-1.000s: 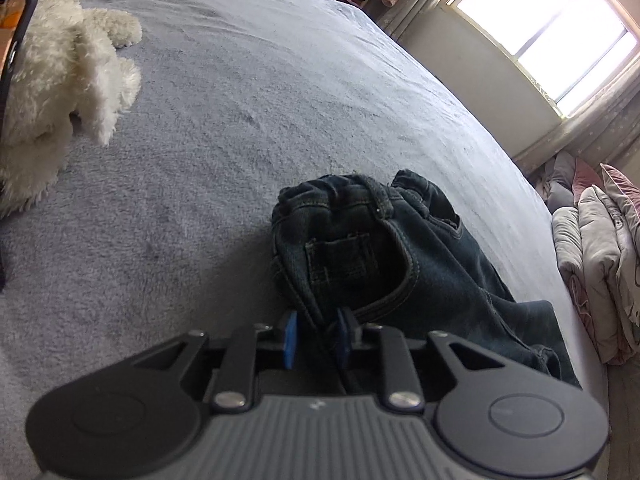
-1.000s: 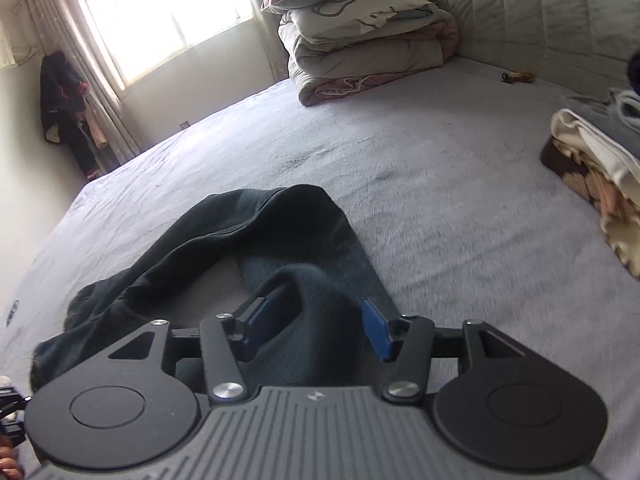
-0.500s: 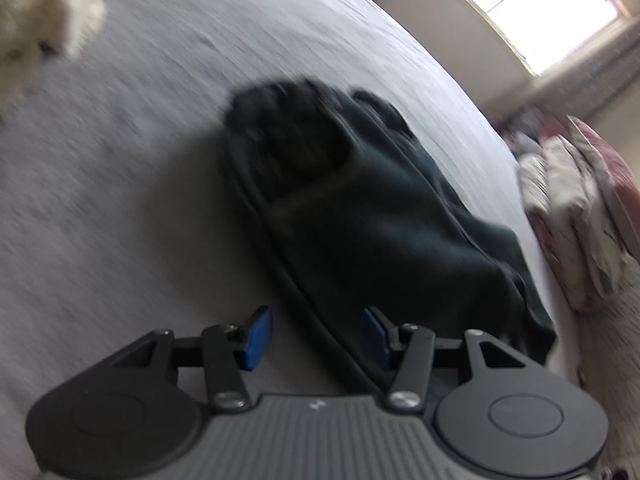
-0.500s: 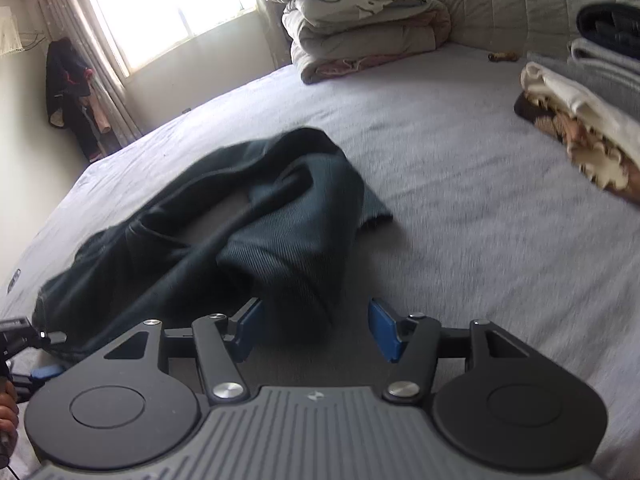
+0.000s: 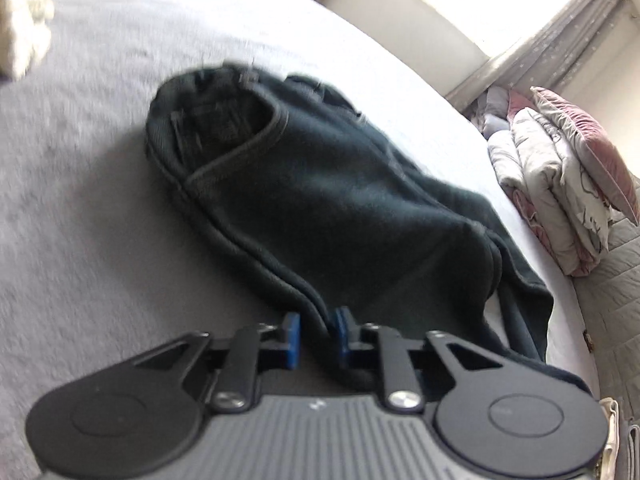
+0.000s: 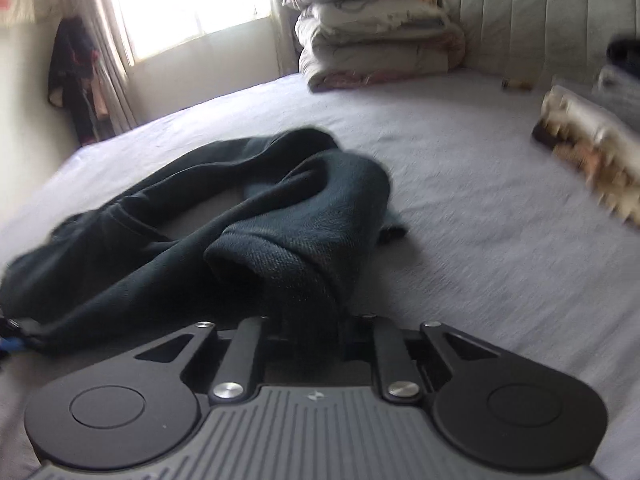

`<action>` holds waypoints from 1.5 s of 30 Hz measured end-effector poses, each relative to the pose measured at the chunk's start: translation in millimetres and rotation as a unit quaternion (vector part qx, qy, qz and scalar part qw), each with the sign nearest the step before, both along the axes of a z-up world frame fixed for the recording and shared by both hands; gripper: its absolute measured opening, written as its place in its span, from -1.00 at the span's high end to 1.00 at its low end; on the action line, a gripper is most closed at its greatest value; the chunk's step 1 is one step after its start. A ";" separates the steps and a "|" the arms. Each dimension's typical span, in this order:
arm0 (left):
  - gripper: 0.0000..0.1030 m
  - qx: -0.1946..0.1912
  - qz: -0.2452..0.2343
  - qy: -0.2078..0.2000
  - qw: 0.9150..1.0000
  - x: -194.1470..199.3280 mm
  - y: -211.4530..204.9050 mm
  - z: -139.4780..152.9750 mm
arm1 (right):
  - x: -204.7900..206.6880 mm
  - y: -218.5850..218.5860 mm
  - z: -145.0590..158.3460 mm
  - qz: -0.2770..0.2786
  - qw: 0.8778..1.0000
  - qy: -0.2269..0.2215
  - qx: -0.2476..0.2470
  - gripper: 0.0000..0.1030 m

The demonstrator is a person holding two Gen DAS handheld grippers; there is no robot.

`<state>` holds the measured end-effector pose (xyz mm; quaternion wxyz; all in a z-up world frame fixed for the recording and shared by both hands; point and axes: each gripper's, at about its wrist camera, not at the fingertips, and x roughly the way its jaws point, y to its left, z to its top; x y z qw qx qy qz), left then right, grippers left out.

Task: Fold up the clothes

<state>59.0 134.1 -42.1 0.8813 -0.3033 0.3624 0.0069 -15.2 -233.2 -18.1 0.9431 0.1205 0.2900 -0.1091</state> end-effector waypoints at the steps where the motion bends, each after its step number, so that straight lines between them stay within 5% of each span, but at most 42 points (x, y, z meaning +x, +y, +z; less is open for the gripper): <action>1: 0.76 -0.001 0.002 -0.009 1.000 -2.5 1.2 5.2 | -0.6 0.2 5.5 -0.005 1.000 0.003 -0.031 0.70; 6: 0.81 0.000 0.008 -0.040 0.999 -17.7 9.4 30.1 | -6.6 -16.3 42.8 -0.051 0.985 0.002 -0.167 0.72; 9: 0.81 0.004 0.010 -0.045 0.999 -25.6 14.3 42.2 | -13.6 -34.0 64.6 -0.058 0.979 0.003 -0.195 0.73; 13: 0.81 -0.031 -0.007 -0.020 0.999 -30.3 19.7 40.7 | -27.0 -32.2 73.6 -0.032 0.957 0.012 -0.287 0.74; 18: 0.81 -0.021 -0.031 0.004 0.999 -40.0 15.5 33.3 | -47.5 -32.1 72.1 0.016 0.932 0.041 -0.359 0.74; 25: 0.74 0.000 -0.045 0.040 0.998 -40.7 12.6 13.8 | -71.1 -41.6 53.3 0.096 0.921 0.105 -0.363 0.74; 29: 0.56 0.003 -0.034 0.056 0.998 -35.7 14.6 18.2 | -70.6 -49.7 47.8 0.114 0.928 0.131 -0.328 0.72; 32: -0.20 -0.009 0.008 0.038 0.999 -40.3 29.9 26.9 | -69.5 -56.0 53.6 0.117 0.937 0.135 -0.300 0.62; 33: -0.26 -0.007 0.023 0.034 0.999 -40.3 36.1 28.6 | -71.1 -55.5 55.6 0.122 0.939 0.136 -0.293 0.57; 45: -0.18 -0.085 0.160 0.071 0.981 7.5 93.4 0.9 | -87.8 -17.9 51.2 0.171 0.945 0.110 -0.255 0.29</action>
